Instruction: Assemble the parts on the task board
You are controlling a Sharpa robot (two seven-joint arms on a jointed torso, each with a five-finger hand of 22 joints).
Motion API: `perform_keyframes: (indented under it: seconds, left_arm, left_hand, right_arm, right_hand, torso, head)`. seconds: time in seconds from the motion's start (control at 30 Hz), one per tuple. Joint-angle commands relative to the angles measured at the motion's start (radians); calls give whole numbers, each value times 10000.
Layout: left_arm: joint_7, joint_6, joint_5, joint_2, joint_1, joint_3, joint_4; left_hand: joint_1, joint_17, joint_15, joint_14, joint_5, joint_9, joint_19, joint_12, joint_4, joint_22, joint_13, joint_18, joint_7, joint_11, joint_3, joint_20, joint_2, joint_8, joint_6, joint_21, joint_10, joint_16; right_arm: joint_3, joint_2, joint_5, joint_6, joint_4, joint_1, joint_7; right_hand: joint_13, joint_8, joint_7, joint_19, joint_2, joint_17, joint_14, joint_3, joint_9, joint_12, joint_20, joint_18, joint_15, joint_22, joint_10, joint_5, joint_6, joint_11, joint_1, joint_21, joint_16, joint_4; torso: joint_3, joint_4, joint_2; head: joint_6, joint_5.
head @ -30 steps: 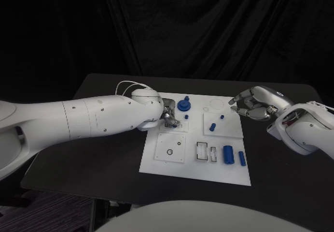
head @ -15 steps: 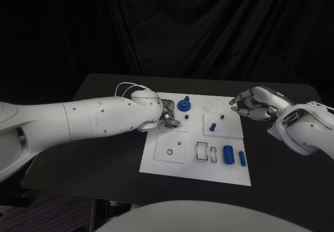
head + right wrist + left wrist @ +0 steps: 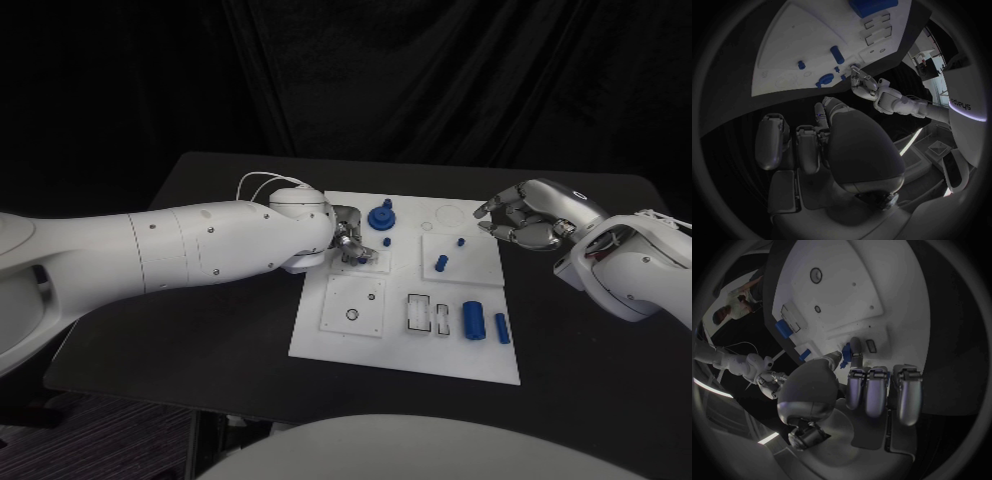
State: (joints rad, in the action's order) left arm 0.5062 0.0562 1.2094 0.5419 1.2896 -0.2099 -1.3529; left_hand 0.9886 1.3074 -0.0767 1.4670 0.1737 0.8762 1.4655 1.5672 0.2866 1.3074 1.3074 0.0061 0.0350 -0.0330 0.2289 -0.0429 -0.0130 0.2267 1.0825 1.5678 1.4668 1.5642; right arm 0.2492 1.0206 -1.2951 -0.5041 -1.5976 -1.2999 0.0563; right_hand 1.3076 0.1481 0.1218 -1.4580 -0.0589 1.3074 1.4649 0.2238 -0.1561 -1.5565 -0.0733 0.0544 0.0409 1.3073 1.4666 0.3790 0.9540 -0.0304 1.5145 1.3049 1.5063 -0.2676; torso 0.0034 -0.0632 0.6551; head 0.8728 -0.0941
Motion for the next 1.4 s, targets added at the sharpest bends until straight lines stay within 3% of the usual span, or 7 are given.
perform_keyframes:
  seconds: [0.03, 0.3, 0.57, 0.93, 1.03, 1.4]
  left_arm:
    - [-254, -126, -18, 21, -49, -13, 27]
    - [-508, -378, -18, 62, -57, -13, 67]
    - [-621, -524, -18, 86, -60, -13, 116]
    - [-698, -559, -18, 91, -64, -13, 158]
    - [-697, -521, -18, 101, -64, -13, 159]
    - [-701, -539, -18, 170, -68, -13, 85]
  left_hand:
    - [-261, 2634, 93, 1038, -150, 8, 1053, 36, 36, 2634, 2634, -61, 65, 68, -268, 99, 33, -105, 22, 30, 1040, 66]
    - [-1250, 2634, 140, 1038, -863, 61, 1053, 36, 57, 2634, 2634, -61, 127, 126, -1287, 235, 343, -413, 22, 30, 1040, 66]
    - [-1446, 2634, 152, 1038, -910, 97, 1053, 36, 62, 2634, 2634, -61, 134, 137, -1509, 276, 483, -462, 48, 30, 1040, 66]
    - [-1279, 2634, 138, 1038, -245, 274, 1053, 36, 25, 2634, 2634, -61, 105, 117, -1689, 357, 834, -484, 134, 30, 1040, 66]
    - [-771, 2634, 116, 1038, 754, 402, 1053, 36, -3, 2634, 2634, -61, 75, 93, -1658, 411, 908, -521, 153, 30, 1040, 66]
    - [-404, 2634, 88, 1038, 1058, 535, 1053, 36, -22, 2634, 2634, -61, 22, 52, -1621, 448, 923, -472, 288, 30, 1040, 66]
  right_arm:
    - [-8, 8, -15, 57, 0, 24, -201]
    - [-8, -12, -15, 81, 12, 25, -209]
    - [-8, -17, -15, 114, 19, 26, -223]
    - [-8, -32, -15, 154, 30, 30, -233]
    - [-8, -32, -15, 171, 31, 32, -241]
    - [-8, -29, -15, 204, 50, 37, -248]
  right_hand:
    - [2378, -46, -1, 43, -5, 1930, 865, 66, 15, 35, -14, 96, -81, 1624, 808, 36, 68, -78, 121, -34, -32, -6]
    - [2378, -46, -1, 43, -5, 1930, 865, 66, 15, 35, -14, 96, -81, 1624, 808, 36, 68, -78, 121, -34, -32, -6]
    - [2368, -42, -2, 47, -5, 1924, 862, 82, 16, 42, -14, 98, -81, 1623, 798, 55, 85, -78, 124, -45, -38, -5]
    - [2363, -39, -2, 53, -1, 1918, 861, 90, 15, 45, -14, 101, -81, 1618, 794, 66, 95, -78, 122, -60, -44, -7]
    - [2363, -39, -2, 53, -1, 1918, 861, 90, 15, 45, -14, 101, -81, 1618, 794, 66, 95, -78, 122, -60, -44, -7]
    - [2363, -39, -2, 53, -1, 1918, 861, 90, 15, 45, -14, 101, -81, 1618, 794, 66, 95, -78, 122, -60, -44, -7]
  torso:
    - [6, 0, -2]
    - [4, 5, 1]
    - [4, 0, 2]
    - [3, 4, 1]
    - [4, -3, 2]
    - [4, -2, -2]
  head:
    - [-2, -8]
    - [-2, -11]
    - [-2, -6]
    - [-2, -10]
    - [-2, -10]
    - [-2, -42]
